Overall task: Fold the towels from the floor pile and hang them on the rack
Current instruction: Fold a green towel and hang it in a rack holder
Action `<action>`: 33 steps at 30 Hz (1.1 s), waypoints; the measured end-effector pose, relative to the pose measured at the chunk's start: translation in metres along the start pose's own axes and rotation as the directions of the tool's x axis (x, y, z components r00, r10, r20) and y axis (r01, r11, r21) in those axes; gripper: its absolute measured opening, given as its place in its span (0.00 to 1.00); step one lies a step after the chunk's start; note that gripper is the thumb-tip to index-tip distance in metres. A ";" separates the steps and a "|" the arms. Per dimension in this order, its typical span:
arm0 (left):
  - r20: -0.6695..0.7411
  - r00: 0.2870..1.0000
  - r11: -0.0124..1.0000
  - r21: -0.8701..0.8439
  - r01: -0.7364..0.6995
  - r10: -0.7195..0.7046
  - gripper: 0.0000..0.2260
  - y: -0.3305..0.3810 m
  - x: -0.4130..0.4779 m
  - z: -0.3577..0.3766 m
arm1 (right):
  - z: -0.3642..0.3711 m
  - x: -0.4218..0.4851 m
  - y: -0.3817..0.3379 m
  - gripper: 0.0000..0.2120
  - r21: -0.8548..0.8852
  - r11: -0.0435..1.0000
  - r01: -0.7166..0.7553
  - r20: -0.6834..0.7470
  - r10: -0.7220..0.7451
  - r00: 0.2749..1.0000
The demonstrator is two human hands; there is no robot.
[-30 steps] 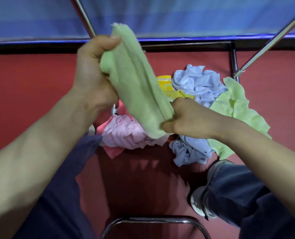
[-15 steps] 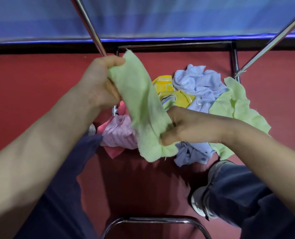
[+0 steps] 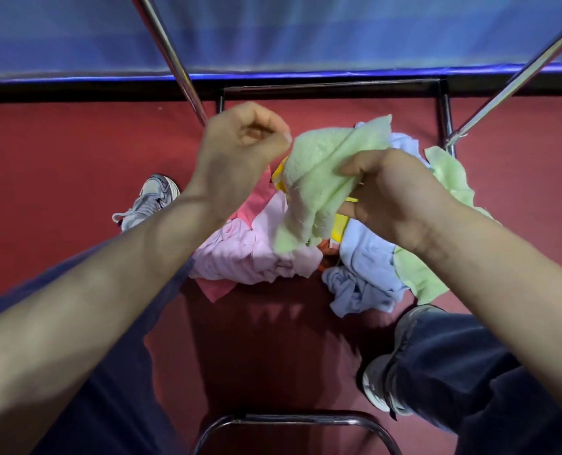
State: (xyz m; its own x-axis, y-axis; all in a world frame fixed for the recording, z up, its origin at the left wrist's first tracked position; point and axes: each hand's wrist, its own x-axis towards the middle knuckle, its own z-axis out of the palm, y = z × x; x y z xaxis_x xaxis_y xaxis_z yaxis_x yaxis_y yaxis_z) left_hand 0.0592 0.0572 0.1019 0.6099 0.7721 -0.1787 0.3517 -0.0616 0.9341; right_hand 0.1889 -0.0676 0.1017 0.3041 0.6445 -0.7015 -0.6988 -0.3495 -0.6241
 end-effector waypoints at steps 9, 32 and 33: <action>0.343 0.936 0.910 0.358 -0.206 0.077 0.10 -0.024 -0.009 0.010 | 0.009 -0.004 0.013 0.33 -0.169 0.980 0.103 0.046 -0.097 0.994; 0.371 0.896 0.918 0.209 -0.338 0.245 0.26 -0.004 -0.037 0.021 | 0.003 -0.002 0.005 0.21 0.137 0.987 -0.088 0.421 0.023 0.907; 0.355 0.902 0.930 0.177 -0.322 0.245 0.26 -0.002 -0.037 0.021 | 0.004 -0.002 0.005 0.21 0.129 0.987 -0.101 0.443 0.034 0.896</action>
State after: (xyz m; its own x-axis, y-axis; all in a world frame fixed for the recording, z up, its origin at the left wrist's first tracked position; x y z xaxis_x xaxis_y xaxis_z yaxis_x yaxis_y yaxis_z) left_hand 0.0510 0.0152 0.1005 0.8885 0.4570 -0.0421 0.2565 -0.4182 0.8714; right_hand 0.1820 -0.0684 0.1014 -0.0375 0.8667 -0.4974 -0.8036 -0.3220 -0.5006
